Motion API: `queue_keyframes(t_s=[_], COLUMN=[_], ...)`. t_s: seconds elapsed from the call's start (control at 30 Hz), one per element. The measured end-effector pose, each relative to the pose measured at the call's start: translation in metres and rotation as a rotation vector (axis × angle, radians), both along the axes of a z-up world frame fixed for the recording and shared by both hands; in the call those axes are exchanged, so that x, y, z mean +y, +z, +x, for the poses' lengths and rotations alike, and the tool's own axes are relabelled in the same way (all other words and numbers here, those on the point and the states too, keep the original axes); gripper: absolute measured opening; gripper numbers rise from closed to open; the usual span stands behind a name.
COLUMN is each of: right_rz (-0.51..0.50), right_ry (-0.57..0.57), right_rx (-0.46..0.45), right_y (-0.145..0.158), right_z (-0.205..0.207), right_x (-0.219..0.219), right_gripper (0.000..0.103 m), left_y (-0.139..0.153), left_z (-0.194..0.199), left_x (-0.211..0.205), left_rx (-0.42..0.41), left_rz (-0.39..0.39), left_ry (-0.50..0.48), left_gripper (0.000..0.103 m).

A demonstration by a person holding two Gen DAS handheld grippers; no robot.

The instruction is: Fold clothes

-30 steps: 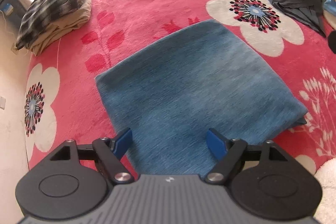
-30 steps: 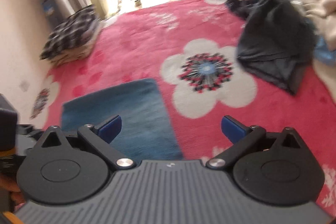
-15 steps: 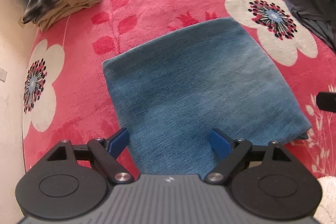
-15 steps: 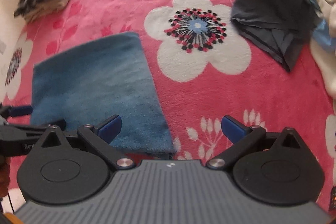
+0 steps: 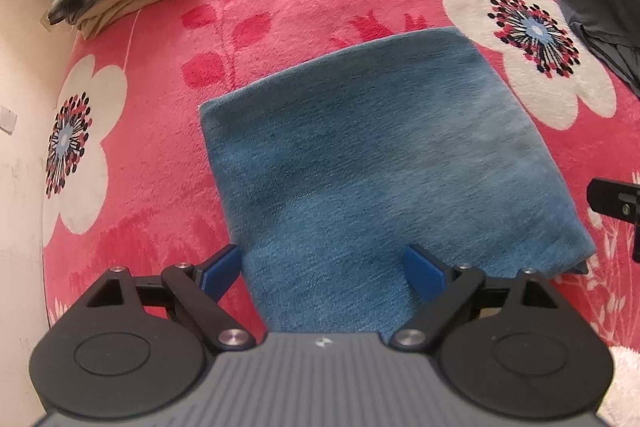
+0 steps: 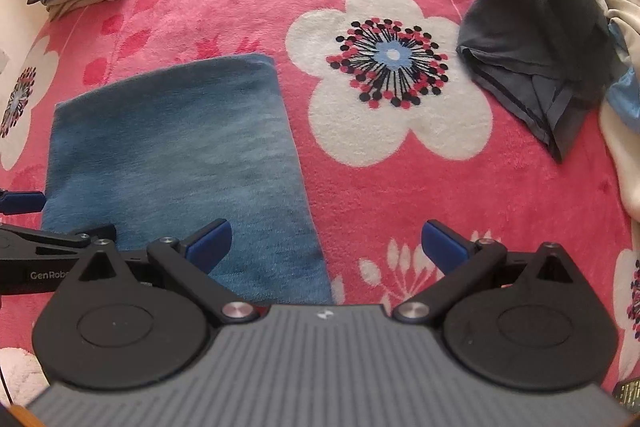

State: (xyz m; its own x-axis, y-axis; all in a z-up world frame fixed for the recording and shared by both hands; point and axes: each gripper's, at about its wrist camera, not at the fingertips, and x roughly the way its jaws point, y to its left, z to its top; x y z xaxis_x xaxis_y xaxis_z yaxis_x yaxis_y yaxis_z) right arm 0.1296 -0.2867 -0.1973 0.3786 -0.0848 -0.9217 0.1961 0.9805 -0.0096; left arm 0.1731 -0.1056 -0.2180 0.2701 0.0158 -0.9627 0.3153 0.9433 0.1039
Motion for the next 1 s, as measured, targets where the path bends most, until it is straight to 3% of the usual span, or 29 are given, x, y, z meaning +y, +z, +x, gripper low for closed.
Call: queue_keyframes(t_s=[0.47,0.63,0.7,0.73,0.83,0.9,1.0], right_rz=[-0.022,0.025,0.033,0.032,0.032,0.023,0.021], right_ry=[0.016,0.007,0.005,0.007,0.005,0.007,0.056], right_rx=[0.008,-0.078,-0.116,-0.127,-0.151,-0.180,-0.261], right_y=[-0.004,-0.006,-0.010,-0.013,-0.021,-0.024,-0.023], right_z=[0.005,-0.005,-0.013,-0.017,-0.029,-0.037,-0.047], right_x=[0.008,0.010,0.012,0.013,0.013,0.015,0.021], right_gripper=[0.102,0.099,0.098,0.095,0.082,0.077,0.068], left_y=[-0.002,-0.003,0.001,0.005,0.023,0.033,0.039], left_z=[0.001,-0.003,-0.005,-0.007,-0.015,-0.020,-0.025], left_x=[0.002,0.006,0.005,0.005,0.006,0.007,0.009], left_rx=[0.007,-0.008,-0.033,-0.058,-0.171,-0.233,-0.260], left_rz=[-0.008,-0.023,-0.014,-0.005,0.014,-0.002,-0.035], left_ry=[0.022,0.039,0.044,0.044,0.030,0.020,0.009], left_gripper=[0.092,0.093,0.090,0.085,0.083,0.083,0.080])
